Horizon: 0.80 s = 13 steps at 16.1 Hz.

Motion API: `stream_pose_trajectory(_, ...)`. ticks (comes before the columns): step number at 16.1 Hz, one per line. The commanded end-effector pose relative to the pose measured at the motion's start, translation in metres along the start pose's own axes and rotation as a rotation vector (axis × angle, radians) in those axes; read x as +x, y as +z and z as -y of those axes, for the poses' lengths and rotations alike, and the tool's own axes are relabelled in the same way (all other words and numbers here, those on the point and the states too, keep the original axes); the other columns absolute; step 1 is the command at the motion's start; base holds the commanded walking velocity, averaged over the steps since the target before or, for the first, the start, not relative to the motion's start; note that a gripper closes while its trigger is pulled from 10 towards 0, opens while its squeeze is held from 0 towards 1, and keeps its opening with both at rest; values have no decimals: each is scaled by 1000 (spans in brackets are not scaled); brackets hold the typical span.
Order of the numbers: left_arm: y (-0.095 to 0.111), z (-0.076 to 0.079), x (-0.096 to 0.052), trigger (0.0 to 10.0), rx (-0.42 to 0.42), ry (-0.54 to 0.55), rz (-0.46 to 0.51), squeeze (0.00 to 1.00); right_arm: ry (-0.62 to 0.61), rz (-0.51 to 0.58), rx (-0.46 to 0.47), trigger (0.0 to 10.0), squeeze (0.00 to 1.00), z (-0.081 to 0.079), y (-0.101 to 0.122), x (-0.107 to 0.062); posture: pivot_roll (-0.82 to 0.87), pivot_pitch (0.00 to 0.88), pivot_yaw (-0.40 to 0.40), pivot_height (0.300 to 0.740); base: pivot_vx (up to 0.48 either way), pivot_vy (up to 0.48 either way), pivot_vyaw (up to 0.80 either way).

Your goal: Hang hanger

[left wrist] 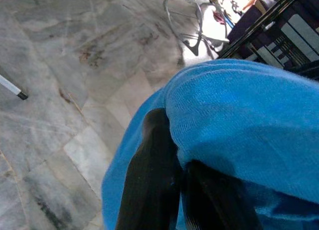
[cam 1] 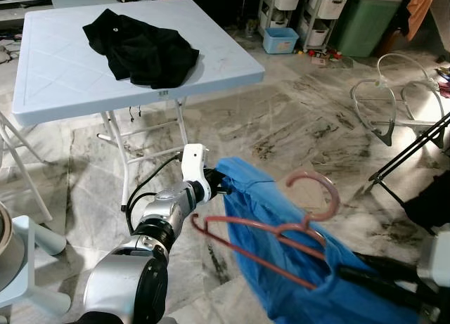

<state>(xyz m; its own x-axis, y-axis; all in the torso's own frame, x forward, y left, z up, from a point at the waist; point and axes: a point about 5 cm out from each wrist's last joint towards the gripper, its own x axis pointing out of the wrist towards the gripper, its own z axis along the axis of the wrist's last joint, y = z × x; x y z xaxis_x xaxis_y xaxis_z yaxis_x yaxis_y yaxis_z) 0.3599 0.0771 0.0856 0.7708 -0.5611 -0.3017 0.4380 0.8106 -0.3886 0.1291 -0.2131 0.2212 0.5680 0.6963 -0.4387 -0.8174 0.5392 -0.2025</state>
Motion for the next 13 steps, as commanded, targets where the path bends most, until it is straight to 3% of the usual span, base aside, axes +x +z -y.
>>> stream_pose_trajectory(1, -3, -1, 0, 10000, 25, 13, -6, 0, -2, 42, -10, 10000, 0, -1, 6, 1, 15, 87, -80, 740, 0, 0, 0)
stream_pose_trajectory(3, -9, -4, -3, 10000, 54, 42, 4, 0, -69, 131, -2, 10000, 0, 8, 12, 2, 16, 87, -81, 740, 0, 0, 0)
stream_pose_trajectory(5, -16, -6, -5, 10000, 26, 50, -4, 0, -71, 162, 1, 10000, 0, 8, 15, 2, 18, 87, -82, 740, 0, 0, 0)
stream_pose_trajectory(9, -12, -3, -4, 10000, 101, -18, -8, 0, -29, 84, -11, 10000, 0, 4, 9, -3, 19, 92, -77, 740, 0, 0, 0)
stream_pose_trajectory(13, -14, -10, -7, 10000, 90, 51, 12, 0, -202, 130, -1, 10000, 0, 26, 8, -12, 19, 86, -76, 740, 0, 0, 0)
